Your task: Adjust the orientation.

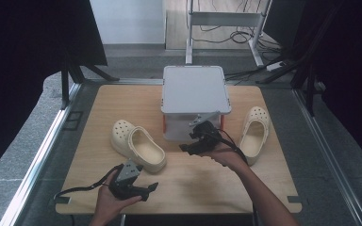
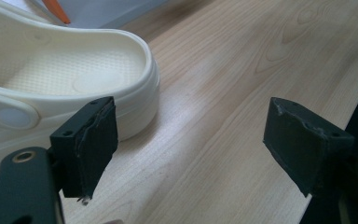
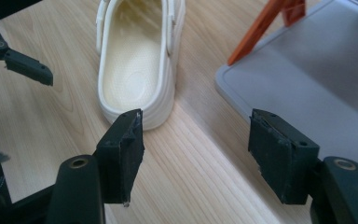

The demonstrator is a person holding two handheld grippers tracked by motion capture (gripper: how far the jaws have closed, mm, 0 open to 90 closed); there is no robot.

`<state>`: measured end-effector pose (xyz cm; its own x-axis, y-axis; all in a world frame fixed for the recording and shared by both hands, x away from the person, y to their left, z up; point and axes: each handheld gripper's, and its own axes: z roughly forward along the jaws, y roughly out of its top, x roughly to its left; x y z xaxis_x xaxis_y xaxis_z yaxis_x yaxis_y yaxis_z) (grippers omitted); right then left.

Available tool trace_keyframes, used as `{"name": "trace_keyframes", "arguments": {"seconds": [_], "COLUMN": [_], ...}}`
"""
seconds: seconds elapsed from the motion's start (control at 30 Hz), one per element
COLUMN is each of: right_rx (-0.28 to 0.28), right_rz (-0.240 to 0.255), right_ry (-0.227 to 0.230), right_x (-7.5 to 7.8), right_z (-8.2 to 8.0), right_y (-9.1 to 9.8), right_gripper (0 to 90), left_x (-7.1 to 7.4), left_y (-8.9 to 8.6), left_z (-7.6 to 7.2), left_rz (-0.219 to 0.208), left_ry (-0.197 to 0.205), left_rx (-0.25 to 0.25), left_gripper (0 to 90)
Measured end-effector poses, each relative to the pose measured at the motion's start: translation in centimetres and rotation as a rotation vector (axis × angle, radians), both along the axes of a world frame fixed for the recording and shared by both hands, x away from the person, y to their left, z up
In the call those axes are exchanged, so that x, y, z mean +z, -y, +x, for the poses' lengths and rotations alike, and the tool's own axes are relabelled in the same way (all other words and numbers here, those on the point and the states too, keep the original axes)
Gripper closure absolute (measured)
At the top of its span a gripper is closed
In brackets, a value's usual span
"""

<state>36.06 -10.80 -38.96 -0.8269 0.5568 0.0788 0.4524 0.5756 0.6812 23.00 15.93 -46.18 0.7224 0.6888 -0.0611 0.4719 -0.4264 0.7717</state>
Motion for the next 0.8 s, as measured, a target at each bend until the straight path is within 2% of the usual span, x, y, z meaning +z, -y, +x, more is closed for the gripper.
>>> {"name": "trace_keyframes", "arguments": {"seconds": [0.23, 0.8], "right_rx": [0.026, 0.052], "right_rz": [-0.019, -0.038], "right_ry": [-0.006, -0.027], "right_x": [-0.1, -0.4], "right_z": [0.5, 2.3], "right_y": [-2.2, -5.3], "right_gripper": [37.5, 38.9], "left_x": [0.1, -0.1], "left_y": [-0.2, -0.1], "left_z": [-0.6, -1.1], "left_rz": [0.004, 0.019], "left_ry": [0.003, -0.004], "left_rx": [0.014, 0.017], "left_gripper": [18.0, 18.0]}}
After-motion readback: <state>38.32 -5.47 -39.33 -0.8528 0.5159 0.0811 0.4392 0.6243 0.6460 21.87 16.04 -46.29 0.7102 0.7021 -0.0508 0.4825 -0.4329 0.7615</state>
